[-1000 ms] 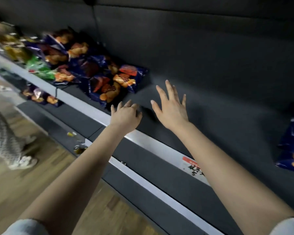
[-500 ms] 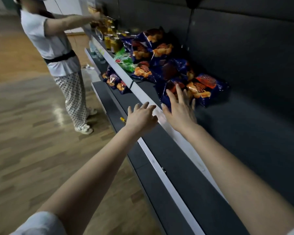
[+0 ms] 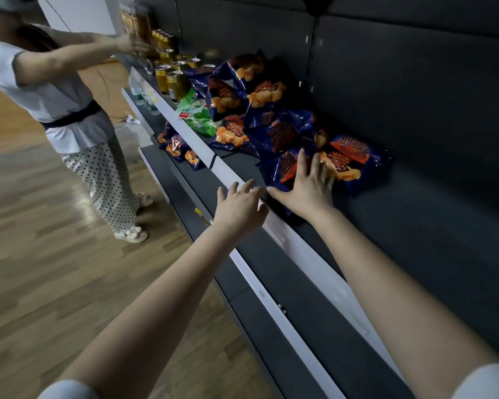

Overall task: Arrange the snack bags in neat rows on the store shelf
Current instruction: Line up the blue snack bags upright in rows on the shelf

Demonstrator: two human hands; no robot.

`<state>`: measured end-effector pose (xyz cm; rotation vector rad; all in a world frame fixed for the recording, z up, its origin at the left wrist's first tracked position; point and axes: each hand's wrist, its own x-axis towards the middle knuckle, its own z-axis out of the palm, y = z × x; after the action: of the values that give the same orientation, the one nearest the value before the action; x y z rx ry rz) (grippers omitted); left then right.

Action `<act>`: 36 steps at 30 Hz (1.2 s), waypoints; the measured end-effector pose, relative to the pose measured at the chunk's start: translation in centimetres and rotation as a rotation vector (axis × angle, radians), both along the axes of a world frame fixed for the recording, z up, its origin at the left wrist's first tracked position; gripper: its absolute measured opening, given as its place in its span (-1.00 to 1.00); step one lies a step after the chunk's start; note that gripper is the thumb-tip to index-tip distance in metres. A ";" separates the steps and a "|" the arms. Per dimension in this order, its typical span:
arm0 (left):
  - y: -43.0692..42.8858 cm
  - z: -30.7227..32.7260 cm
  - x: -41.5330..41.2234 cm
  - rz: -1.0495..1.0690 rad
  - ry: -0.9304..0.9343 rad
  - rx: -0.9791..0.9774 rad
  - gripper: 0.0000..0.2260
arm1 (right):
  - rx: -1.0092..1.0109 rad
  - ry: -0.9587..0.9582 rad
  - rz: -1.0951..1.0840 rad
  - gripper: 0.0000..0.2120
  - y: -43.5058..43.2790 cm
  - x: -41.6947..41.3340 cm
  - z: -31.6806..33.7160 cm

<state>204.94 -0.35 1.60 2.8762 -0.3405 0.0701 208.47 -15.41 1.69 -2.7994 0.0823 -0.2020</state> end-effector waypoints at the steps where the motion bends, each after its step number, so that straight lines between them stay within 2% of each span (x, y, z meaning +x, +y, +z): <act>1: 0.2 -0.1 0.4 0.000 0.002 -0.005 -0.63 | -0.005 0.011 -0.009 0.07 0.2 0.1 -0.3; 13: 1.1 -1.0 2.7 -0.065 -0.028 -0.028 -0.61 | -0.073 -0.051 -0.152 -0.03 1.3 0.6 -1.7; 25: 1.6 -2.3 2.6 -0.138 -0.098 -0.133 -0.60 | 0.002 -0.127 -0.232 -0.09 1.4 -0.4 -1.9; 28: 2.0 -2.0 2.3 -0.154 -0.100 -0.171 -0.59 | 0.049 -0.200 -0.246 -0.11 0.8 -1.7 -1.9; 31: 1.3 -1.6 1.6 -0.179 -0.096 -0.198 -0.59 | 0.114 -0.356 -0.331 -0.13 0.0 -3.8 -1.3; 36: -3.0 0.0 -0.6 -0.279 -0.099 -0.237 -0.55 | 0.051 -0.509 -0.427 -0.14 -3.1 -7.9 0.9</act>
<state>204.30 -3.35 1.61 2.5710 -0.6985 0.1891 200.58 -18.52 2.62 -2.5550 0.5490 -0.9830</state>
